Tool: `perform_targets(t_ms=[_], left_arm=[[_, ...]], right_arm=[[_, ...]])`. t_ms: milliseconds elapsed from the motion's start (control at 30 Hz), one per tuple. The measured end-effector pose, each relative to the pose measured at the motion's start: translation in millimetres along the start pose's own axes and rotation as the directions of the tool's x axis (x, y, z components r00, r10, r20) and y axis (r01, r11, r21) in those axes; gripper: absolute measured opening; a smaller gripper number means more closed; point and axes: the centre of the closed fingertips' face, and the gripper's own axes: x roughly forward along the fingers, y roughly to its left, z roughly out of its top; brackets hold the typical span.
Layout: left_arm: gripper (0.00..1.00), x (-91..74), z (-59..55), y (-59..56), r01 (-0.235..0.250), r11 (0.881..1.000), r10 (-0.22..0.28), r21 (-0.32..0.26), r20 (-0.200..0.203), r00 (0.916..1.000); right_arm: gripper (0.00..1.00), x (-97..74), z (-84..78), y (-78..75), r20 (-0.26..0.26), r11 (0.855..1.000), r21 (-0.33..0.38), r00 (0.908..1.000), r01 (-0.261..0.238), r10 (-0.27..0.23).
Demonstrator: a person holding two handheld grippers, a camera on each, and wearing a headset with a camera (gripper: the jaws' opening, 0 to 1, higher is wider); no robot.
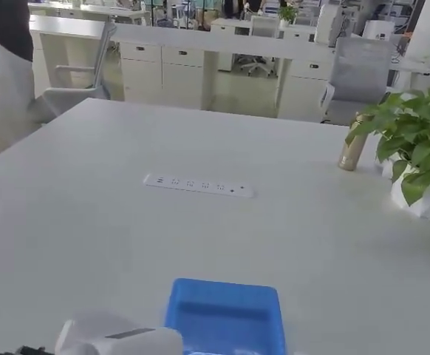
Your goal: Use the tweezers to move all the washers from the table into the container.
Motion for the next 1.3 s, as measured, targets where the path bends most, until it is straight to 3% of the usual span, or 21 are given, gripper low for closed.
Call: perform_targets(t_ms=[233,367,667,1300], left_arm=[[0.0,-21.6,-12.4,14.6,-0.061,0.998,0.06,-0.03,-0.031,0.9977],[0.0,-25.6,-20.9,24.1,-0.083,0.995,0.081,-0.051,-0.044,0.9958],[0.0,-24.6,-29.7,33.0,-0.081,0.995,0.077,-0.064,-0.065,0.9949],[0.0,-15.5,-30.6,41.3,-0.034,0.998,0.029,-0.053,-0.085,0.9959]], right_arm=[[0.08,20.3,28.7,-4.4,0.054,0.999,-0.031,0.9981,-0.03,0.031],[0.08,31.8,36.1,-11.0,0.066,0.999,-0.039,0.9971,-0.034,0.037],[0.08,40.6,35.1,-17.4,0.069,0.999,-0.02,0.9966,-0.045,0.046],[0.09,42.3,26.0,-21.9,0.069,0.999,0.028,0.9969,-0.041,0.039]])
